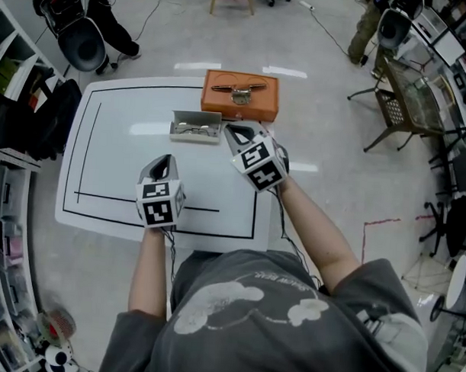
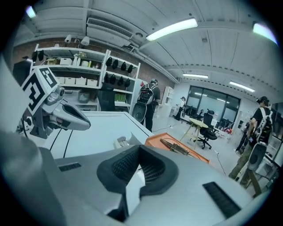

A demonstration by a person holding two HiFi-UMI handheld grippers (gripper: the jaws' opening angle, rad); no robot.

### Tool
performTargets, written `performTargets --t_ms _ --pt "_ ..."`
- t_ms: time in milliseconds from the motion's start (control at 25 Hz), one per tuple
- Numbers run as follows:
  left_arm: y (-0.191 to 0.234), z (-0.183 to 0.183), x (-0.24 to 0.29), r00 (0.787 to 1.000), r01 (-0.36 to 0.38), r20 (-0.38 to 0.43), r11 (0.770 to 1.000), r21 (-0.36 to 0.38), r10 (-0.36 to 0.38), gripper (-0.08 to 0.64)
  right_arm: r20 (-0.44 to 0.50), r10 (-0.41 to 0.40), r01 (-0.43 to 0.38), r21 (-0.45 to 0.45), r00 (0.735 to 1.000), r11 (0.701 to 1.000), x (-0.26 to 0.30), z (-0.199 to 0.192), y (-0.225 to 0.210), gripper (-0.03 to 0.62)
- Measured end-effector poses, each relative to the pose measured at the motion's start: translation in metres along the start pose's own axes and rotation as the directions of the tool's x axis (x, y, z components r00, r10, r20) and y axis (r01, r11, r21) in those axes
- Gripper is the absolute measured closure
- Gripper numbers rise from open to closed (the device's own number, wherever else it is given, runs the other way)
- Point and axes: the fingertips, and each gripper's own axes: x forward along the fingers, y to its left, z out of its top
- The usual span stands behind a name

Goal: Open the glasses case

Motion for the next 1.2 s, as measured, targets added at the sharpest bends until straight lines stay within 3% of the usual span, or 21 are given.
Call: performTargets --t_ms 320,600,1200 --pt "-0.029 -0.011 -0.041 0.996 -0.073 0.047 0.997 -0.024 0.074 0.557 0.066 0.063 -0.061 -0.027 0.996 0.998 -0.039 -0.009 0.016 0.592" --pt "-0.063 -0.032 -0.079 0.99 -0.127 0.065 0.991 -0.034 0.129 0.557 0.062 0.107 -0.103 -0.078 0.992 0.992 -0.075 -0.039 0.033 0.592" --pt "-0.136 -0.091 -0.159 0.962 -0.256 0.062 0.96 -0.114 0.264 0.557 0.084 0.206 -0.197 -0.103 0.975 0.975 -0.159 -0.097 0.063 0.592"
